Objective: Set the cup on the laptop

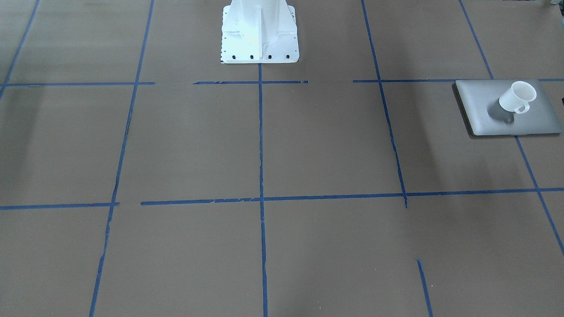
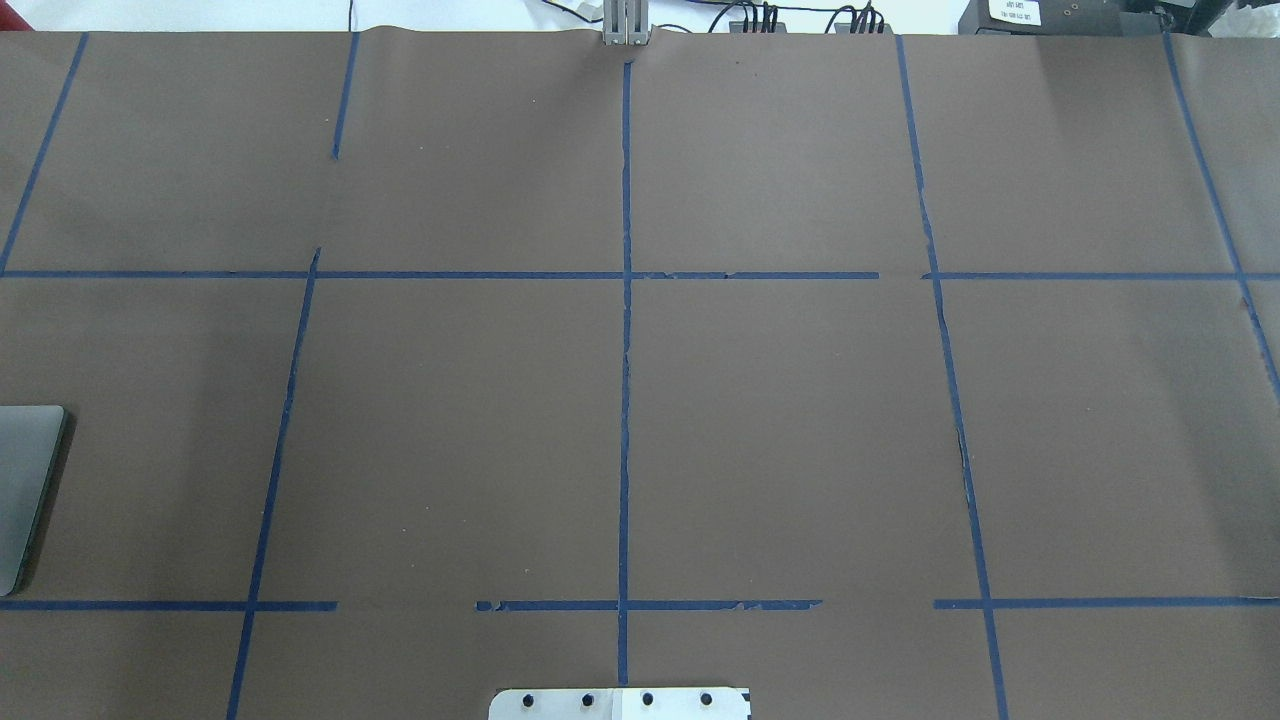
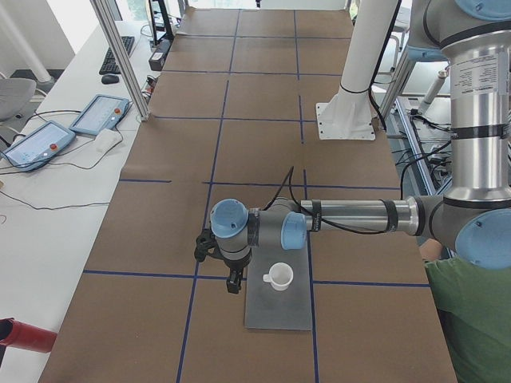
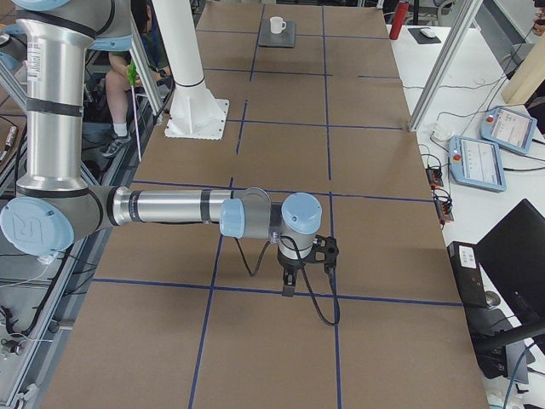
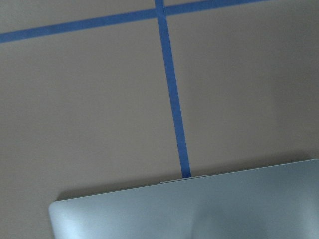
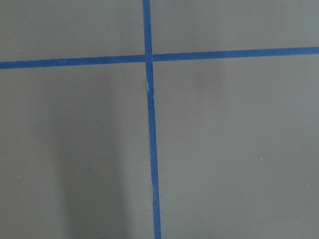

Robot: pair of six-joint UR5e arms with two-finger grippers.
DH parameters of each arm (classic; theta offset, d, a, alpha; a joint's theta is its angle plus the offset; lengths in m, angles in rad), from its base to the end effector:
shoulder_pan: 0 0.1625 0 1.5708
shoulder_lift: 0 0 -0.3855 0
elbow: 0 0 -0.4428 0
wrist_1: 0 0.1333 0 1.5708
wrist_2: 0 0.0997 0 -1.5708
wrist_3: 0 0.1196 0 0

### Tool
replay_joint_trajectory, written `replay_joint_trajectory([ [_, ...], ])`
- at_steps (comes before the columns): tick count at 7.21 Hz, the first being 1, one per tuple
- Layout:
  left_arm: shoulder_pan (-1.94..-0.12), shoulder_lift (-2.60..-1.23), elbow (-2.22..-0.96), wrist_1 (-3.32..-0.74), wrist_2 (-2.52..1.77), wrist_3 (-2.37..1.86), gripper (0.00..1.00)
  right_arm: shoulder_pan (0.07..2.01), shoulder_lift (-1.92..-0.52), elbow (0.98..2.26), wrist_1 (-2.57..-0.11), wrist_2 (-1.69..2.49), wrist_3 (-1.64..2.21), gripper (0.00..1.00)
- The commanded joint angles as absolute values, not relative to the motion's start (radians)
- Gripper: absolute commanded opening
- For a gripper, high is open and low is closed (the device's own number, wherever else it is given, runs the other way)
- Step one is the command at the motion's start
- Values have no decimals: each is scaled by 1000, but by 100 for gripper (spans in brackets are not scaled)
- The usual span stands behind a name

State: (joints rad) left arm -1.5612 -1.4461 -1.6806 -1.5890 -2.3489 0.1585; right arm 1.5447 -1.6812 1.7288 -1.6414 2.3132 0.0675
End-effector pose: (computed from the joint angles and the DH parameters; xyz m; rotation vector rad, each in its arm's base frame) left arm -0.0446 -0.4952 0.6365 0.0611 0.7766 0.1608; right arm 0.0394 -0.4987 0.6150 -0.0567 -0.7406 0.0480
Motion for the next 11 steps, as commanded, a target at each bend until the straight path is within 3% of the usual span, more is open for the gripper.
replay_joint_trajectory([
  [1,-1634,-1437,-1733,-1542,-2350,178,100,1545,-1681,1729,-1641,2313,67,100],
  [11,-1637,-1442,-1715,-1563,-2349,-1,100,1545,-1681,1729,-1641,2313,67,100],
])
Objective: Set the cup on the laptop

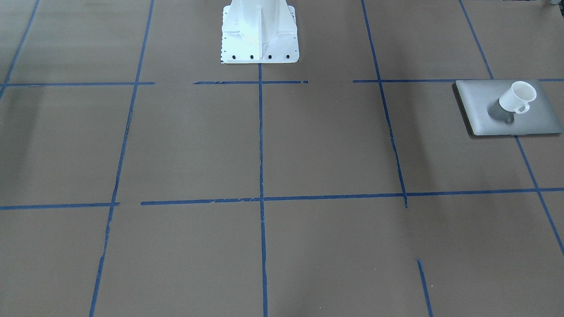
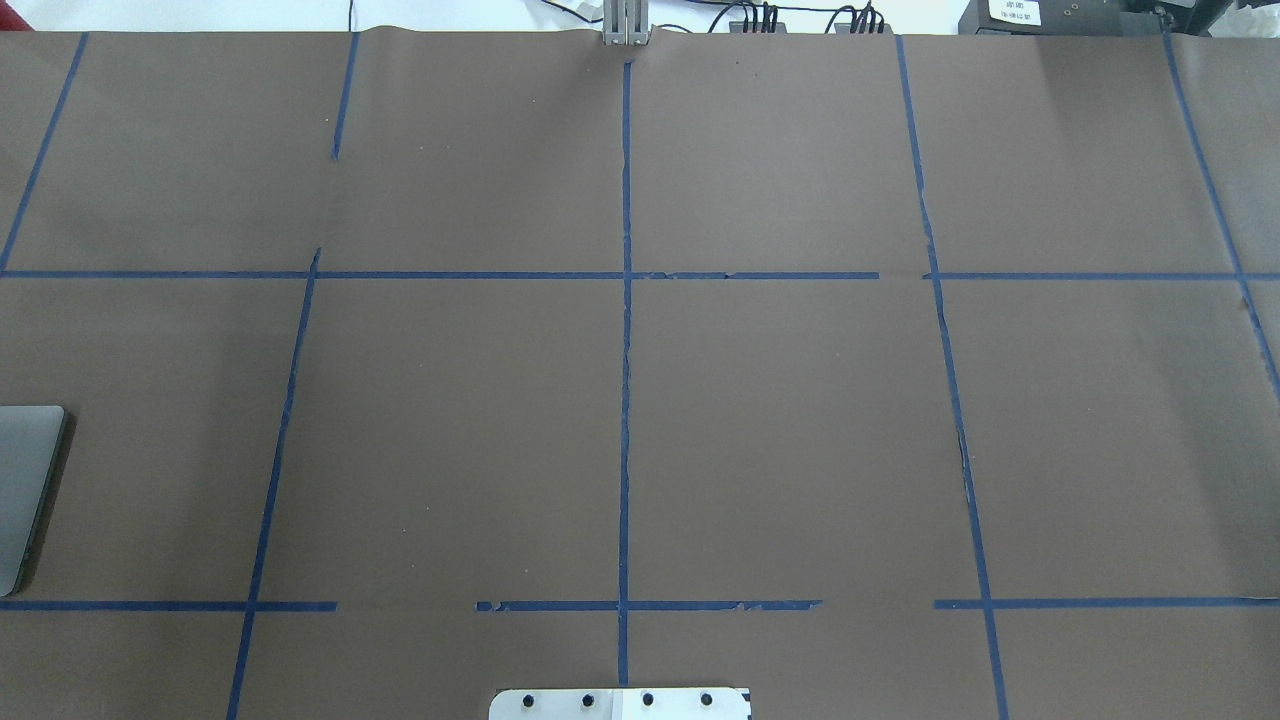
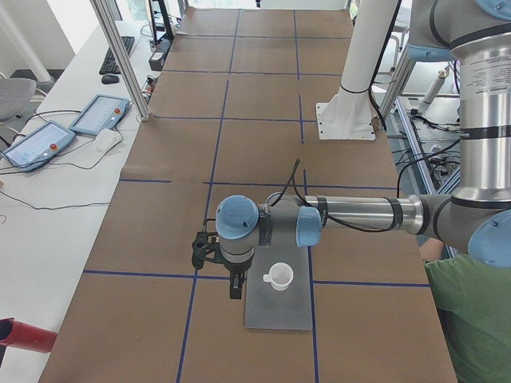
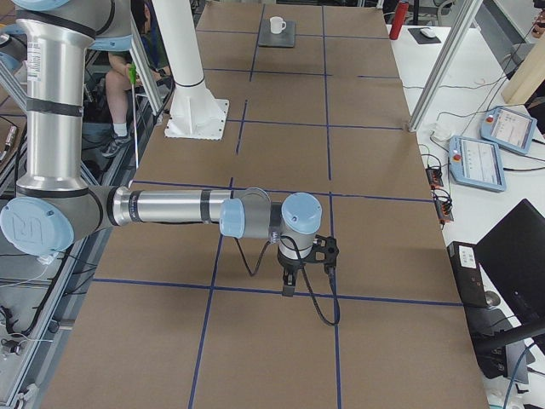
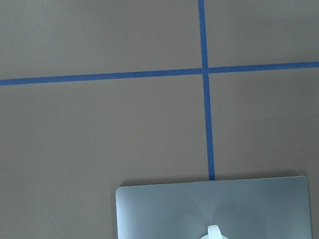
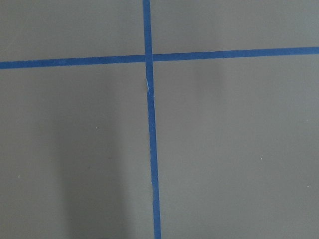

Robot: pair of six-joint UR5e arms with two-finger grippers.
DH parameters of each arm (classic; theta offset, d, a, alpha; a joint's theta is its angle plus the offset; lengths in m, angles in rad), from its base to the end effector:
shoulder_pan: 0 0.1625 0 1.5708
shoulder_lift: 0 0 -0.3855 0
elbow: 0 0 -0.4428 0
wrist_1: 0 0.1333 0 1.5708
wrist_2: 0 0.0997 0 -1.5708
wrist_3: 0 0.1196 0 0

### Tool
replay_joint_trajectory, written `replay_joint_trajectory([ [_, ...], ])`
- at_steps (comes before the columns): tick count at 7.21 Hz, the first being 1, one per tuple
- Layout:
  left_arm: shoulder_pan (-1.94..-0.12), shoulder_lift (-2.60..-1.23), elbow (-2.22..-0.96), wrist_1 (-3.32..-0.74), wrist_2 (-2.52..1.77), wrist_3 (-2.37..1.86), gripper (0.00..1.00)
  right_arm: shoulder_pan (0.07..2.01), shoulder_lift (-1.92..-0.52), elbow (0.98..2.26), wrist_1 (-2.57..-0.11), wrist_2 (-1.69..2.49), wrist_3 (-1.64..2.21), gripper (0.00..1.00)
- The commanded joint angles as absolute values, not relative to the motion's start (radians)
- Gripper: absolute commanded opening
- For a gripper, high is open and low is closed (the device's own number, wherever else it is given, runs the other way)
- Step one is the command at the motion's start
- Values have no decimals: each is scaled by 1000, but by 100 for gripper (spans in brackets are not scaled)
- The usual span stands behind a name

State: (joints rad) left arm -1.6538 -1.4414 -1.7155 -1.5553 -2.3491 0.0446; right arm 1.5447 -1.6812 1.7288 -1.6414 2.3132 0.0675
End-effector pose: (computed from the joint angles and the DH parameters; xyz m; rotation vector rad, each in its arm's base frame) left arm -0.0900 -0.4869 0.6232 0.0494 0.7768 -0.0365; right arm 0.0394 -0.4987 0.6150 -0.0567 -0.7406 0.0480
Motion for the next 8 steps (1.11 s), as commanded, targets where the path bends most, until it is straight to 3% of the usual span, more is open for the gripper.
replay_joint_trajectory([
  [1,-1611,-1443,-1715,-1563,-2349,-2,100,1545,-1681,1729,-1641,2313,67,100],
  [8,-1588,-1451,-1726,-1563,-2350,6,100,1545,-1681,1729,-1641,2313,67,100],
])
